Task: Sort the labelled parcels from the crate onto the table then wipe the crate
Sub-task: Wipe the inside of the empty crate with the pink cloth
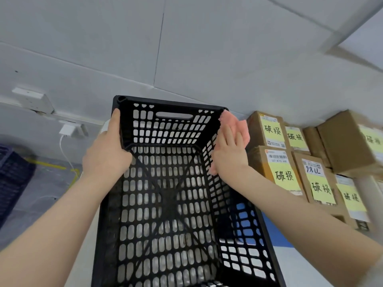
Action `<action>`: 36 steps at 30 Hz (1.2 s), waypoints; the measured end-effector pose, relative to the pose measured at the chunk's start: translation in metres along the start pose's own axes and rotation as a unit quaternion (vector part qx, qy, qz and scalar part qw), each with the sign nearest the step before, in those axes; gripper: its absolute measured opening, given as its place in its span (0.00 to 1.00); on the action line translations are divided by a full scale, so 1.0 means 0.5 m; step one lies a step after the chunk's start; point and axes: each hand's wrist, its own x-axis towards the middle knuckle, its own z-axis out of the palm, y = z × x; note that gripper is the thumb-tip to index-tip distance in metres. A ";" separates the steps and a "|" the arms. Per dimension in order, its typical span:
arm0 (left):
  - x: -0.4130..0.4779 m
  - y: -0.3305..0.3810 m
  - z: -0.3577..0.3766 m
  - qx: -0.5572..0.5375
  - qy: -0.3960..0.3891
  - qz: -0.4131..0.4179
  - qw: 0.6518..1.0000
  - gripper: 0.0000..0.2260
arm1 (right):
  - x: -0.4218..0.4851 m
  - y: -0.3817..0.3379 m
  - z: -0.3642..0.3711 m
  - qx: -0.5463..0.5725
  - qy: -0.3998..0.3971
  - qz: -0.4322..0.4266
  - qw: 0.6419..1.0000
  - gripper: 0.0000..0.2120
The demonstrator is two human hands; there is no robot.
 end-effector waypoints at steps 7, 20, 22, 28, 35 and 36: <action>0.001 -0.002 -0.001 0.005 0.000 0.009 1.000 0.45 | 0.019 -0.090 0.061 0.244 -0.011 0.088 0.966 0.23; 0.002 0.001 -0.002 0.020 -0.001 -0.008 1.000 0.45 | -0.036 -0.165 0.144 0.021 -0.157 -0.090 0.983 0.41; 0.001 0.002 -0.002 0.018 -0.002 -0.006 1.000 0.45 | -0.030 -0.154 0.145 -0.080 -0.138 -0.087 0.983 0.32; -0.004 0.007 -0.007 0.005 -0.006 -0.002 1.000 0.44 | -0.040 -0.090 0.020 -0.043 -0.216 -0.113 0.969 0.15; -0.002 0.009 -0.006 0.008 -0.002 0.003 1.000 0.44 | -0.094 0.044 -0.055 0.114 0.151 -0.084 0.978 0.19; -0.002 0.008 -0.005 0.008 -0.002 0.004 1.000 0.44 | -0.097 0.042 -0.049 0.085 0.116 -0.084 0.986 0.19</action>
